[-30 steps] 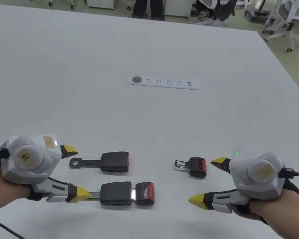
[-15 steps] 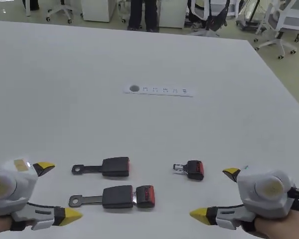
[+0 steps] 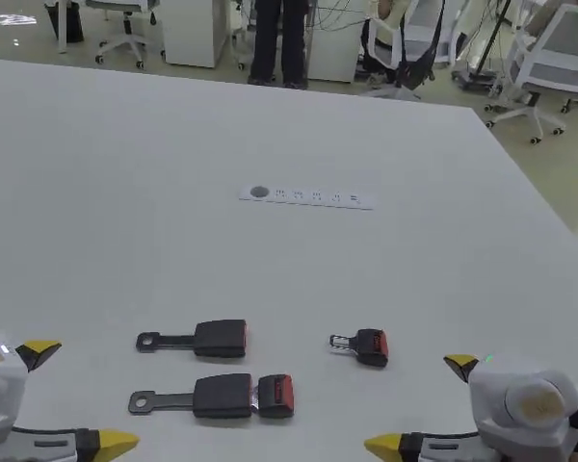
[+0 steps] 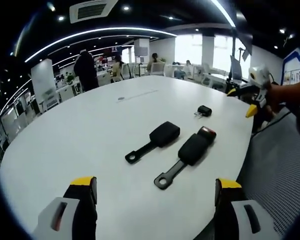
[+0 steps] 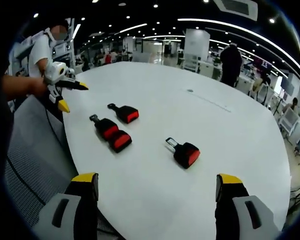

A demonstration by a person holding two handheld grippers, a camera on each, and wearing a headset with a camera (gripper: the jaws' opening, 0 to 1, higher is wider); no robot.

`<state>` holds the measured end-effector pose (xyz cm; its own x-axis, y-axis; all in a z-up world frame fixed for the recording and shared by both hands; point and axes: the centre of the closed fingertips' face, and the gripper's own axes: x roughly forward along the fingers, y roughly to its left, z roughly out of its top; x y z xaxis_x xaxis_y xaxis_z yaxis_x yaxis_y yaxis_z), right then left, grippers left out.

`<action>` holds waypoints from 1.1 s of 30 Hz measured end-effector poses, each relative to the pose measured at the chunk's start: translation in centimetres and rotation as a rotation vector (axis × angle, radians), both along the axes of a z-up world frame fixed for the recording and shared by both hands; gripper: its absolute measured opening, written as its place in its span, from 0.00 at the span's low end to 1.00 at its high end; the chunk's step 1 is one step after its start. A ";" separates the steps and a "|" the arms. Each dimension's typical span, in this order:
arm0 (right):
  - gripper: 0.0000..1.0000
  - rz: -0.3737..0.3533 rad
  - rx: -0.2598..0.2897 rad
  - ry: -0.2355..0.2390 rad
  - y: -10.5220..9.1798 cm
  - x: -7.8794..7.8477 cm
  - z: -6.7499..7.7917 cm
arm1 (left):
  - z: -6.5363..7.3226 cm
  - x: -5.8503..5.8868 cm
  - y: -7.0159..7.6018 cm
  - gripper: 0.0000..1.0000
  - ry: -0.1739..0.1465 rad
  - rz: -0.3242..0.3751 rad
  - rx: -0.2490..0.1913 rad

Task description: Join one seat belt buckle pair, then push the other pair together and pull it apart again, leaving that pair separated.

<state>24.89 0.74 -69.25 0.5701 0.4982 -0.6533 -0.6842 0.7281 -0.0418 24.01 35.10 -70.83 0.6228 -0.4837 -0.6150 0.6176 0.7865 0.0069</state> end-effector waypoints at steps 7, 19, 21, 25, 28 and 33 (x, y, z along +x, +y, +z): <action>0.99 0.000 0.010 0.003 0.5 -0.3 0.0 | 0.4 -0.3 0.3 1.00 -0.007 0.034 0.000; 0.99 0.014 0.005 0.002 1.3 -0.5 -0.1 | 1.0 0.2 0.0 1.00 -0.026 0.026 -0.007; 0.99 0.015 0.005 0.003 1.4 -0.5 -0.2 | 0.9 0.1 -0.1 1.00 -0.023 0.029 -0.013; 0.99 0.026 -0.013 -0.009 1.6 -0.5 -0.5 | 0.8 -0.1 0.0 1.00 -0.012 0.049 -0.016; 0.99 0.038 -0.048 -0.022 1.6 -0.4 -0.9 | 0.6 0.1 0.5 1.00 -0.021 0.081 -0.032; 0.99 0.032 -0.043 -0.014 1.7 -0.5 -1.0 | 0.4 0.2 0.7 1.00 -0.028 0.092 -0.018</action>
<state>24.42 2.44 -70.27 0.5637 0.4881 -0.6663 -0.7060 0.7034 -0.0821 24.19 35.82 -70.39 0.6821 -0.4340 -0.5886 0.5421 0.8403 0.0086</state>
